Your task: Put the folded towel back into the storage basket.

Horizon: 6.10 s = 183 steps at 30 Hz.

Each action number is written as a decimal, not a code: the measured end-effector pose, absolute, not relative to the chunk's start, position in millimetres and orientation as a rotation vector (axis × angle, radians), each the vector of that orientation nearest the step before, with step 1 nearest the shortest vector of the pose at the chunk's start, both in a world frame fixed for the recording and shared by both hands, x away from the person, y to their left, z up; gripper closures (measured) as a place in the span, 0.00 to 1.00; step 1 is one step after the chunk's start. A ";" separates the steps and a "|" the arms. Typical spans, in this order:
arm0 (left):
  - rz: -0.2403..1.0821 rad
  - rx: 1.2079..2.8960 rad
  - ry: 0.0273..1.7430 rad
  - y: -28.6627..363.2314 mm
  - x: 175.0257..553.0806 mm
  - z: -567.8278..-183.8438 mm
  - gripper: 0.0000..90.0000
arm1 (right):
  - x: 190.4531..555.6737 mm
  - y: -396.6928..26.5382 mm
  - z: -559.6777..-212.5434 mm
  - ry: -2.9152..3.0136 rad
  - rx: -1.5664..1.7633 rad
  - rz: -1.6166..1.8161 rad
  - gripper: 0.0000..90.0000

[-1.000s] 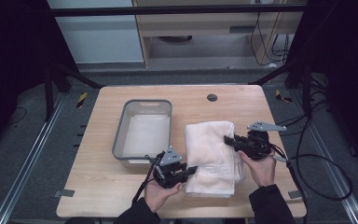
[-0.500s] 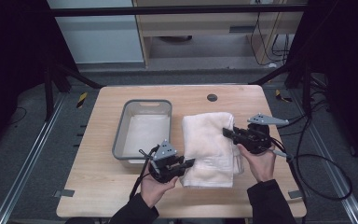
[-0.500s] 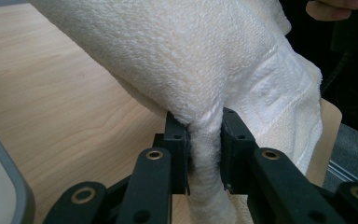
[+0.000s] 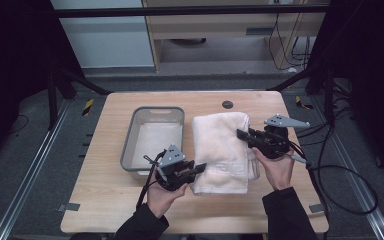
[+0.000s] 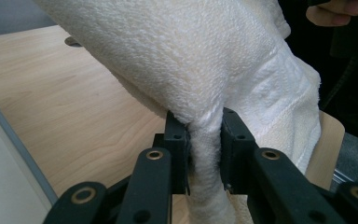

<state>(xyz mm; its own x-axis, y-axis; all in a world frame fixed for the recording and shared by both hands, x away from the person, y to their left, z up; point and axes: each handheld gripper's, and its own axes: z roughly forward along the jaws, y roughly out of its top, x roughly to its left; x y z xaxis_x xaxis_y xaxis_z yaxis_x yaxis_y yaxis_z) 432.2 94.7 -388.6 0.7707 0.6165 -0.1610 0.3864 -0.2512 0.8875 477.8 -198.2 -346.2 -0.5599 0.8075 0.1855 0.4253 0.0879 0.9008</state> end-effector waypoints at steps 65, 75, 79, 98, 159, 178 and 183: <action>0.387 1.714 0.778 161.7 442.0 -334.5 0.83 | 492.3 -133.1 -280.5 1.925 1.053 1.543 0.81; 0.407 1.696 0.784 177.6 441.0 -325.2 0.83 | 493.9 -115.3 -267.7 1.926 1.018 1.542 0.81; 0.416 1.693 0.793 185.5 442.0 -323.2 0.83 | 496.4 -105.5 -267.9 1.916 1.009 1.555 0.81; 0.444 1.680 0.848 223.9 444.1 -324.0 0.83 | 511.3 -64.6 -268.6 1.955 0.984 1.574 0.81; 0.438 1.834 1.083 278.1 491.1 -410.0 0.83 | 580.2 14.4 -378.2 2.137 1.127 1.443 0.80; 0.456 1.903 1.110 273.0 498.8 -431.6 0.82 | 586.4 14.1 -411.8 2.171 1.179 1.401 0.80; 0.477 1.930 1.110 269.0 505.4 -434.8 0.83 | 587.8 11.0 -416.3 2.158 1.191 1.391 0.79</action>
<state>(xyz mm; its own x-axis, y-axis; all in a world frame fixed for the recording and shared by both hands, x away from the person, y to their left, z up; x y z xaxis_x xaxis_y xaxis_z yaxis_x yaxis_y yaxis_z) 505.4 269.0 -434.8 0.5357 0.8408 -0.0784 0.5222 -0.2570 0.8132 587.8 11.0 -416.3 -0.6064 0.7767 0.1702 0.4756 0.1828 0.8604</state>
